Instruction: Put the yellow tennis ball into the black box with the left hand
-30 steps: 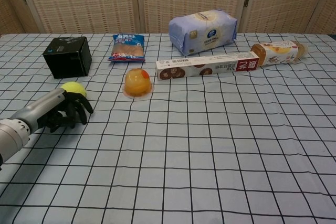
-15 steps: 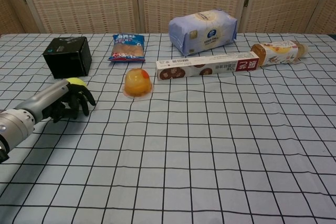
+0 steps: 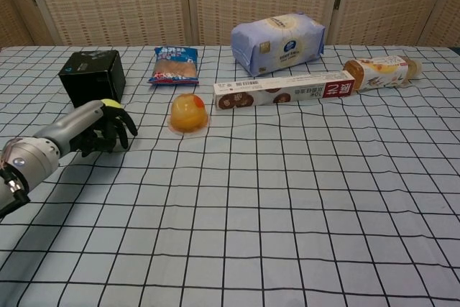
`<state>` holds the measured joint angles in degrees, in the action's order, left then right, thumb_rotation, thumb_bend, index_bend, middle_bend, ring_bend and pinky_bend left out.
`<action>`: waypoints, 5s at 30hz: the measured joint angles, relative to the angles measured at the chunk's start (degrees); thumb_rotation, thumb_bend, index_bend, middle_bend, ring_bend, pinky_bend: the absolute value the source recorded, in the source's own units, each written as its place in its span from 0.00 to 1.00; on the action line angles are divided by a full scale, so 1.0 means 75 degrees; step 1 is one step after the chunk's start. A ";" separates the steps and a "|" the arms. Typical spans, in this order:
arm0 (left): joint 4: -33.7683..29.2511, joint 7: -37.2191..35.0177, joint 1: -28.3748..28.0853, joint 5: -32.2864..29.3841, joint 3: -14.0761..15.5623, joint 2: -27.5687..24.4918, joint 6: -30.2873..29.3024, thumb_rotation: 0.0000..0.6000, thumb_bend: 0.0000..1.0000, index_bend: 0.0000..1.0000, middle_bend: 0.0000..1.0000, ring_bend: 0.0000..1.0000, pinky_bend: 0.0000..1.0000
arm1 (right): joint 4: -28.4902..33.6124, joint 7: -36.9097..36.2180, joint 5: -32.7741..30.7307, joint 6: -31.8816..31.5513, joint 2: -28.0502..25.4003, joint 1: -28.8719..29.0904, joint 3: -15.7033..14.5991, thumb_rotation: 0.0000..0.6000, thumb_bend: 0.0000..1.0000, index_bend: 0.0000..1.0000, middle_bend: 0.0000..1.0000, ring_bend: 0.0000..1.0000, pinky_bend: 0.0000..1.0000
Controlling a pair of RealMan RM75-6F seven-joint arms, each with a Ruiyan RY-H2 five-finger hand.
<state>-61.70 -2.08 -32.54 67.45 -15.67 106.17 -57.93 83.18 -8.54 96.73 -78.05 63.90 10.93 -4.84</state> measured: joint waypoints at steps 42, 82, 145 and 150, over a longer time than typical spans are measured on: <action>0.1837 0.0084 -0.0793 -0.0397 -0.0404 0.0722 0.0263 1.00 0.95 0.39 0.43 0.44 0.71 | -0.0012 0.0018 -0.0068 0.0045 0.0005 0.0014 0.0021 1.00 0.27 0.16 0.08 0.00 0.02; 0.2162 0.0518 -0.1215 -0.0856 -0.0791 0.0690 0.0568 1.00 0.90 0.29 0.35 0.34 0.56 | -0.0023 0.0019 -0.0066 0.0123 0.0017 0.0040 -0.0005 1.00 0.27 0.16 0.08 0.00 0.02; 0.2200 0.0745 -0.1604 -0.1287 -0.0797 0.0427 0.1419 1.00 0.49 0.14 0.14 0.07 0.22 | -0.0062 -0.0049 -0.0055 0.0113 0.0032 0.0050 -0.0017 1.00 0.27 0.16 0.08 0.00 0.02; 0.2108 0.0838 -0.1602 -0.1314 -0.0767 0.0346 0.1407 1.00 0.49 0.14 0.14 0.07 0.20 | -0.0067 -0.0044 -0.0056 0.0110 0.0035 0.0047 -0.0018 1.00 0.27 0.16 0.08 0.00 0.02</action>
<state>-45.88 4.20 -44.56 57.60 -21.43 108.76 -47.38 82.68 -8.87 96.31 -77.22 64.17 11.28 -4.97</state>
